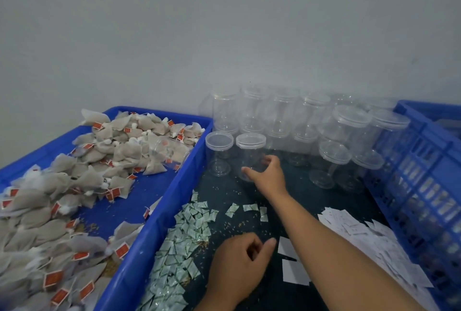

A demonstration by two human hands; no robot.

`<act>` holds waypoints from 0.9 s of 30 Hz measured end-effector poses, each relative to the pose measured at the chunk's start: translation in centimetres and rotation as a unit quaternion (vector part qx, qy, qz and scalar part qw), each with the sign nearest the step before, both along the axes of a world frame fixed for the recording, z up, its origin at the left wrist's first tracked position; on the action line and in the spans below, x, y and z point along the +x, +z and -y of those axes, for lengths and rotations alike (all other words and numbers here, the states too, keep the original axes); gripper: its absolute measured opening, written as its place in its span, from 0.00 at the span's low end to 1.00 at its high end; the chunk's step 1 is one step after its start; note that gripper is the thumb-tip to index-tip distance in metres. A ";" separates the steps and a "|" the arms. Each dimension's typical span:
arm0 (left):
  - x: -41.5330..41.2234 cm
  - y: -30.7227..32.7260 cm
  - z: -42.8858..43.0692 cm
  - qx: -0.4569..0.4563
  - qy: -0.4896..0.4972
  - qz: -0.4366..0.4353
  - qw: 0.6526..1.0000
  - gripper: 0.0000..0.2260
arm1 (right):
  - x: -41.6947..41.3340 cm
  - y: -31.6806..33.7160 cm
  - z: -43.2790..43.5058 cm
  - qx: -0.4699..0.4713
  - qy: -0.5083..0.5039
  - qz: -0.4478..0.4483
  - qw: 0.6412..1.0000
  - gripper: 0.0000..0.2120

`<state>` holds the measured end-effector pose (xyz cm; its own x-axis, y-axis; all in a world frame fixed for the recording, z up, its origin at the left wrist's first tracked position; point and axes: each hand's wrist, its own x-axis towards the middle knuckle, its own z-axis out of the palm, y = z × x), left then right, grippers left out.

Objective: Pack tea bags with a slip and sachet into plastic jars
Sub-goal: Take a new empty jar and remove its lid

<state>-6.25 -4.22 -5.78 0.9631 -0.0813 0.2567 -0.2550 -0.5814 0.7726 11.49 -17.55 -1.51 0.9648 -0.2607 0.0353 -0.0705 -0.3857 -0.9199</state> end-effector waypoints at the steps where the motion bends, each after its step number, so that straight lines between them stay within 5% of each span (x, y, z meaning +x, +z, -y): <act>1: 0.1 0.1 0.0 0.004 -0.001 -0.003 1.000 0.25 | -1.3 0.3 0.3 0.014 -0.006 0.024 1.000 0.43; 5: 0.2 0.7 0.2 -0.016 0.009 -0.027 0.999 0.32 | -8.2 1.1 1.6 0.047 -0.018 0.075 0.996 0.43; 10: 0.1 0.9 -0.2 -0.068 0.008 -0.057 0.996 0.30 | -18.9 0.9 2.6 0.180 0.017 0.089 0.979 0.43; 15: 0.4 1.6 0.0 -0.170 -0.005 -0.096 0.981 0.30 | -25.9 -2.4 2.9 0.112 0.028 0.088 0.989 0.47; 21: -1.0 6.0 -0.3 -0.186 0.009 0.129 0.974 0.16 | -27.2 -3.4 3.2 0.043 0.028 0.102 0.993 0.49; 23: -2.0 8.4 -0.9 -0.135 -0.085 0.140 0.977 0.15 | -27.3 -3.1 3.3 0.027 0.047 0.105 0.993 0.50; 27: -3.3 12.0 -1.4 0.183 -0.247 0.124 0.943 0.32 | -27.6 -2.9 3.3 0.014 0.093 0.121 0.988 0.46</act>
